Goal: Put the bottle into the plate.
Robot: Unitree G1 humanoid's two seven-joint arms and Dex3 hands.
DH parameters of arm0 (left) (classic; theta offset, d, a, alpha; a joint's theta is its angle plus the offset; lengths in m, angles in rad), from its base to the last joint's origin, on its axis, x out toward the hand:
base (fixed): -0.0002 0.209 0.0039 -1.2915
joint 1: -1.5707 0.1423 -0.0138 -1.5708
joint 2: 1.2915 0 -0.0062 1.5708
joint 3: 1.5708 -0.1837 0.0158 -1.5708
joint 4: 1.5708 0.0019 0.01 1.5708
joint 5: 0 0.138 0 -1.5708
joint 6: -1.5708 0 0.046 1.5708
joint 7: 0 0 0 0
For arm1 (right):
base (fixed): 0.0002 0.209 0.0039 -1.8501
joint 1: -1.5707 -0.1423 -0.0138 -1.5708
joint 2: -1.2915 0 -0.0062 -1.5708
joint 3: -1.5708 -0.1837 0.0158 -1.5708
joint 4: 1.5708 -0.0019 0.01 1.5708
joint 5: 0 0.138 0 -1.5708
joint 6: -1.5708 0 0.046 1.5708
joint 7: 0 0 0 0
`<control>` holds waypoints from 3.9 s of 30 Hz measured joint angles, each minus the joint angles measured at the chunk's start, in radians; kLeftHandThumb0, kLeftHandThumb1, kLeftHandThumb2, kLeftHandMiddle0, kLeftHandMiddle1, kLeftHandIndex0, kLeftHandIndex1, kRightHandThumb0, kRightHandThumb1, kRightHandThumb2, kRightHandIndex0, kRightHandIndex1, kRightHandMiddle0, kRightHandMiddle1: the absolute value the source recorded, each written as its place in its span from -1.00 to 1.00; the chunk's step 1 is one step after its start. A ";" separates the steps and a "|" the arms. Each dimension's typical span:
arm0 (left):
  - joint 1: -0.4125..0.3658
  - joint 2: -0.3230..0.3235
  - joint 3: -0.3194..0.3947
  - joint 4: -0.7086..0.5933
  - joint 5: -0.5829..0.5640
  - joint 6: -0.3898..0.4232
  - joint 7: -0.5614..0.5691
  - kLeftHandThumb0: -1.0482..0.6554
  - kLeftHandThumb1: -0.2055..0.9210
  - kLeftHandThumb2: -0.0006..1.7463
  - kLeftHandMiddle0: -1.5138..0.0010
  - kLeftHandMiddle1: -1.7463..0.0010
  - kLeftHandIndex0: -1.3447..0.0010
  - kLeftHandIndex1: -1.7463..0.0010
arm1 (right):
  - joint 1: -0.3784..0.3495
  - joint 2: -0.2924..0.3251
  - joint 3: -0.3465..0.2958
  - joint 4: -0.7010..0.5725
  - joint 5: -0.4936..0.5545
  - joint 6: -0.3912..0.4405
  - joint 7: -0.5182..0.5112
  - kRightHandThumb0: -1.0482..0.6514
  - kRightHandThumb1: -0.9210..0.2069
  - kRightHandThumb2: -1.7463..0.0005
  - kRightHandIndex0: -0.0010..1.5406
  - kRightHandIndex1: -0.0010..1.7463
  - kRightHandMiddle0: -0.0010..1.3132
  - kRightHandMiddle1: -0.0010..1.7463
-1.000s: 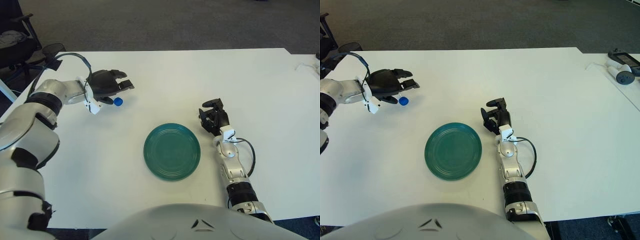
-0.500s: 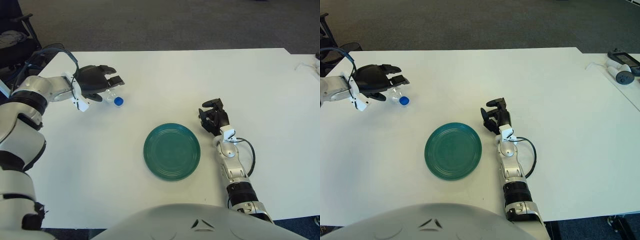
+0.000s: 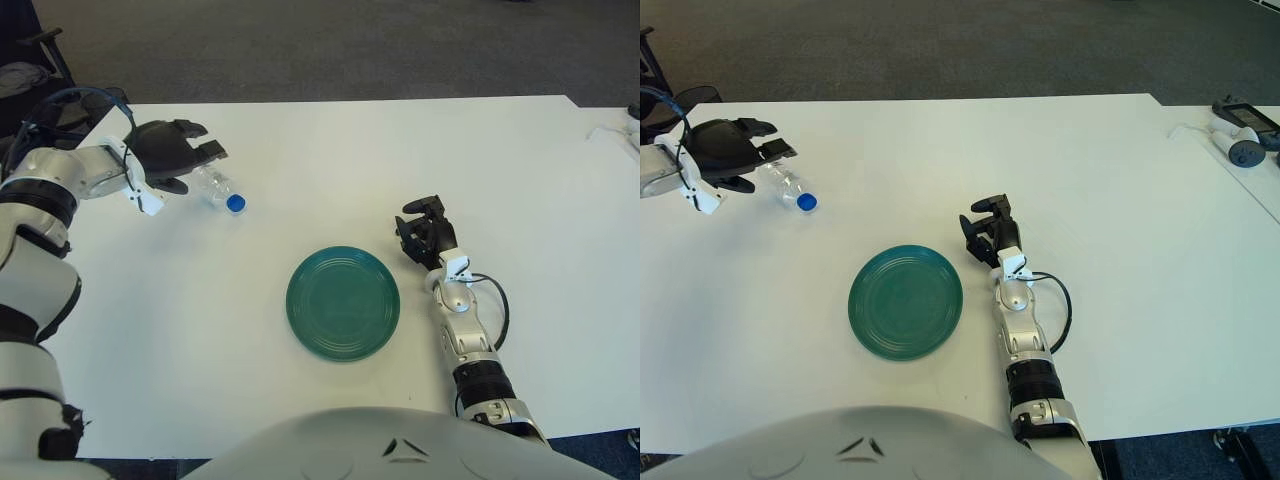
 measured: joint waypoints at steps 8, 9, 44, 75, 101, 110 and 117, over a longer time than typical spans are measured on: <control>-0.059 -0.003 -0.001 0.115 0.001 0.110 -0.097 -0.70 0.55 -0.45 0.52 0.89 1.00 0.20 | -0.010 0.000 -0.001 0.013 0.002 -0.003 0.001 0.23 -0.98 0.48 -0.52 0.67 -0.83 1.00; -0.060 -0.003 -0.001 0.124 -0.001 0.123 -0.109 -0.70 0.56 -0.46 0.51 0.89 1.00 0.21 | -0.010 0.000 -0.002 0.014 0.003 -0.003 0.001 0.23 -0.98 0.46 -0.52 0.68 -0.84 1.00; 0.036 -0.136 0.024 0.169 -0.103 0.210 -0.195 -0.62 0.60 -0.45 0.56 0.54 1.00 0.11 | -0.033 -0.021 -0.011 0.062 0.020 -0.047 0.028 0.23 -0.74 0.20 -0.48 0.79 -0.83 1.00; 0.035 -0.137 0.047 0.165 -0.143 0.168 -0.146 -0.59 0.63 -0.44 0.62 0.39 1.00 0.03 | -0.034 -0.018 -0.017 0.063 0.020 -0.046 0.035 0.23 -0.84 0.35 -0.51 0.66 -0.72 1.00; 0.044 -0.226 0.063 0.174 -0.169 0.198 -0.139 -0.59 0.62 -0.40 0.64 0.30 1.00 -0.05 | -0.056 -0.024 -0.021 0.091 0.020 -0.054 0.044 0.23 -0.78 0.29 -0.49 0.66 -0.69 1.00; 0.051 -0.264 0.063 0.173 -0.176 0.198 -0.138 -0.59 0.64 -0.41 0.64 0.32 1.00 0.00 | -0.060 -0.026 -0.021 0.095 0.019 -0.054 0.044 0.23 -0.82 0.34 -0.51 0.62 -0.64 1.00; 0.068 -0.289 0.066 0.175 -0.184 0.197 -0.143 -0.58 0.64 -0.43 0.61 0.37 1.00 0.01 | -0.060 -0.027 -0.021 0.097 0.019 -0.055 0.044 0.23 -0.82 0.34 -0.51 0.62 -0.65 1.00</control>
